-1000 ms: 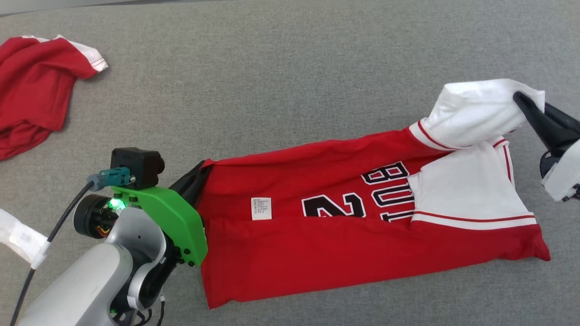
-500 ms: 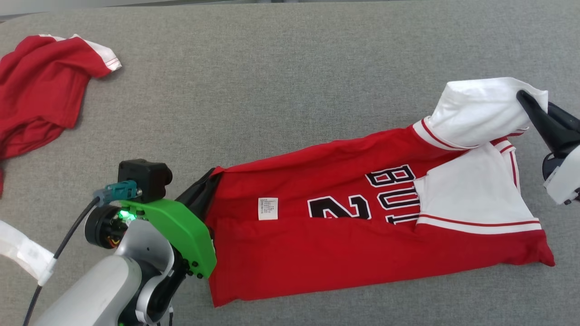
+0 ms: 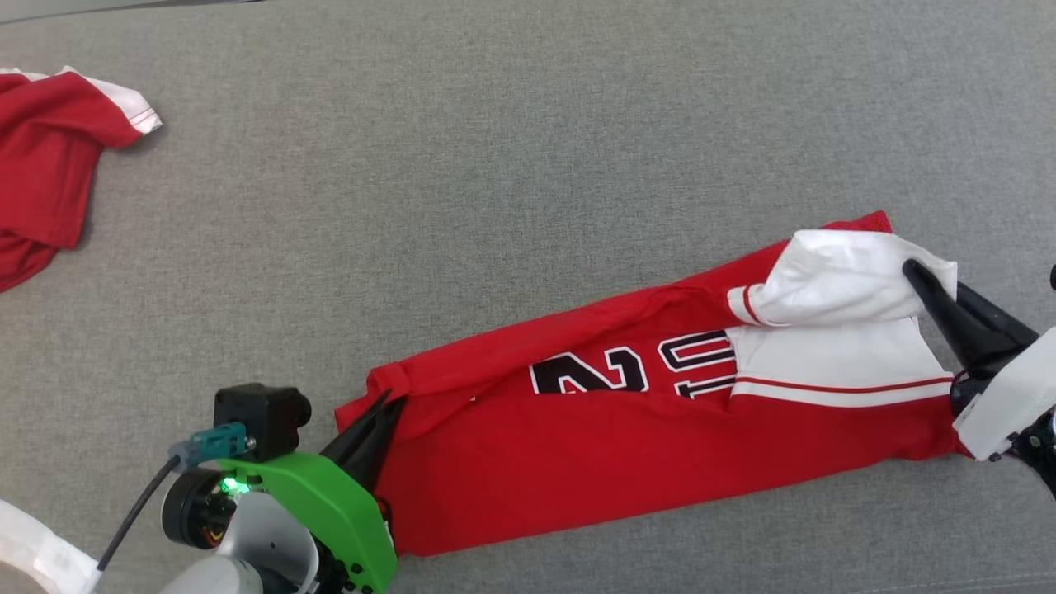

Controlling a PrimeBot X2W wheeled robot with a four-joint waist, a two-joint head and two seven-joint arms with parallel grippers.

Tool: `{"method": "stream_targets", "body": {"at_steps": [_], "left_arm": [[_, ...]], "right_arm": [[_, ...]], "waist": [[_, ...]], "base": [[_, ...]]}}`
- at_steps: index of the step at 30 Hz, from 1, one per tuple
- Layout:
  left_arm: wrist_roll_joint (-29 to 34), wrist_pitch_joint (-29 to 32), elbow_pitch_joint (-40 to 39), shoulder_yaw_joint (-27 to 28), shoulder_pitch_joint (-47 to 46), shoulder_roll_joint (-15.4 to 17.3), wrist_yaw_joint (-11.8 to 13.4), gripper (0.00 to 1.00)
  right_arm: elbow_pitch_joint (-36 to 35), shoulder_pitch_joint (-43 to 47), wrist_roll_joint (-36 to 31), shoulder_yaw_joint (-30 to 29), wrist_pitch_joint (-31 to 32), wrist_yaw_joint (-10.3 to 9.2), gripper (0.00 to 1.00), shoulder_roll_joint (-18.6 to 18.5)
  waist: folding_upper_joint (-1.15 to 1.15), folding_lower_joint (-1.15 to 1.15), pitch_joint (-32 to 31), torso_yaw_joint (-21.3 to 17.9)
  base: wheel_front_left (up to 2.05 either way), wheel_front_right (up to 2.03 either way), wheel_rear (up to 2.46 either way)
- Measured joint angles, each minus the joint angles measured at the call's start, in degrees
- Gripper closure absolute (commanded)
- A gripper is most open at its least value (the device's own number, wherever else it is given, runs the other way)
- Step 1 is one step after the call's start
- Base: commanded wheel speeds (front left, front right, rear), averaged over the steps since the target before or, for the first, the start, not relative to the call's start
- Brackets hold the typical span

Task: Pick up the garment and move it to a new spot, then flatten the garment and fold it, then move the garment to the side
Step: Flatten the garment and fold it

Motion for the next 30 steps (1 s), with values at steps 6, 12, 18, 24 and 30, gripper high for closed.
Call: {"method": "stream_targets", "body": {"at_steps": [6, 12, 18, 24, 30], "left_arm": [[-0.54, -2.34, -0.01, 0.82, 3.13, 0.14, 0.93, 1.00], [-1.35, -3.63, -0.96, 1.44, 5.56, 0.62, 1.20, 1.00], [-1.27, -4.10, -0.07, -0.23, 7.07, 0.04, 0.90, 0.36], [-0.30, -4.72, 3.22, -1.26, 9.49, 0.26, 2.76, 0.00], [-2.09, -6.80, 2.61, 0.03, 13.93, 0.09, 3.81, 0.00]], "right_arm": [[1.34, 1.59, 1.13, 0.81, -2.86, 0.00, 1.00, 0.49], [1.67, 4.83, 3.13, 0.20, -4.92, 0.00, 1.00, -0.19], [2.24, 5.83, 3.99, 1.81, -3.63, 0.00, 0.92, -1.24], [3.21, 8.13, 5.77, 2.66, -0.10, 0.00, 0.00, -2.37], [2.89, 10.65, 7.69, -1.48, 2.96, -0.01, 0.00, -4.59]], "waist": [[0.00, 0.00, -0.18, -0.33], [0.00, 0.00, -1.31, -0.06], [0.00, 0.00, -1.64, -0.16], [0.00, 0.00, -2.30, -0.06], [0.00, 0.00, -3.62, -0.01]], "base": [[0.00, 0.00, 0.00], [0.00, 0.00, 0.00], [0.00, 0.00, 0.00], [0.00, 0.00, 0.00], [0.00, 0.00, 0.00]]}}
